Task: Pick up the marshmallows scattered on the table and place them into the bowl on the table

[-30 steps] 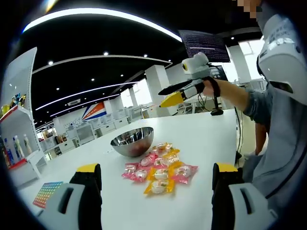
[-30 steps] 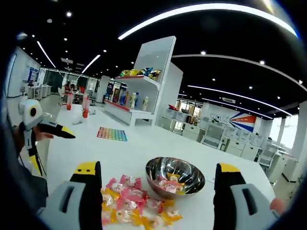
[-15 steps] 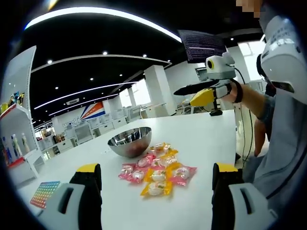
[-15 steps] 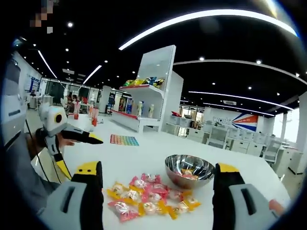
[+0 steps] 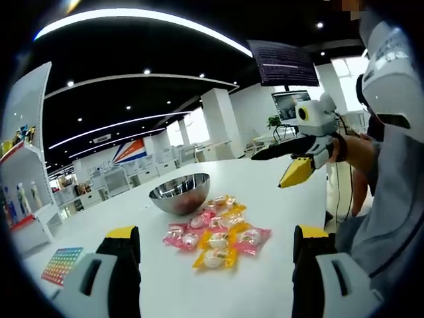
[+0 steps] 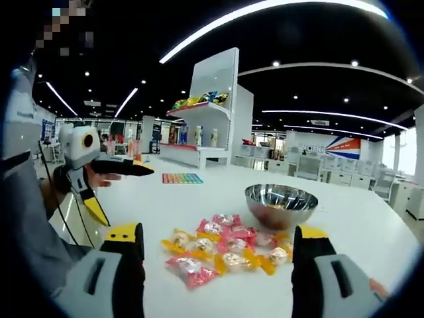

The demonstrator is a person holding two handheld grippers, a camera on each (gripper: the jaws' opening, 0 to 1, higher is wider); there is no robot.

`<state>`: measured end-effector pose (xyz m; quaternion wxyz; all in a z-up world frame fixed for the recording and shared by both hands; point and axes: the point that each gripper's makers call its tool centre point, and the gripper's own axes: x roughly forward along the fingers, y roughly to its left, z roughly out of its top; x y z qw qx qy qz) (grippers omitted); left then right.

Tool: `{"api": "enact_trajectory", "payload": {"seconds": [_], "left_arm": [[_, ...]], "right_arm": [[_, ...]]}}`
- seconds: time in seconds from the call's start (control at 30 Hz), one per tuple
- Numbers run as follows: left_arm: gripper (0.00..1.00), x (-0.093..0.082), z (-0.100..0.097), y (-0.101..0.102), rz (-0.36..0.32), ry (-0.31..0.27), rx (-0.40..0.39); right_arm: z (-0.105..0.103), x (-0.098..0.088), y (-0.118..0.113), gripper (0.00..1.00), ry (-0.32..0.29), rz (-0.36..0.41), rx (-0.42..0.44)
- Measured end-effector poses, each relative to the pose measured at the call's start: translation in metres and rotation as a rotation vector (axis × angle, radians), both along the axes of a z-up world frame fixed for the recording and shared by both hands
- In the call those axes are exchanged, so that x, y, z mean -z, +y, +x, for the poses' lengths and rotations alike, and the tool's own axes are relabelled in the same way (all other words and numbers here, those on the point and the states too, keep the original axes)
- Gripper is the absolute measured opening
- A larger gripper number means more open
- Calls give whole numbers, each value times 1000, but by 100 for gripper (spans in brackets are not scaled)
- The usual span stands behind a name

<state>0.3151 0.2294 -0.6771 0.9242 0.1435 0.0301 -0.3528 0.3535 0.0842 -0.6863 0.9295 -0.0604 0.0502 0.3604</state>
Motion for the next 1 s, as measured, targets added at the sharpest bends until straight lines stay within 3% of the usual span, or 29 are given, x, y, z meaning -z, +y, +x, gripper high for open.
{"api": "enact_trajectory", "payload": {"seconds": [0.07,0.2,0.5,0.77,1.0], "left_arm": [[95,1,1,1,2,3,-4],[95,6,4,1,6,19,-13],[95,14,16,-4,1,40,-7],[95,12,38,-2,39,52,5],[93,27,60,-10,-28,94,46]], "right_arm": [[-1,12,0,89,42,6,1],[-4,20,-3,89,68,13,6],[-7,10,-6,88,57,26,12],[-7,11,-10,88,60,36,27],[-8,6,-13,87,49,47,40]]}}
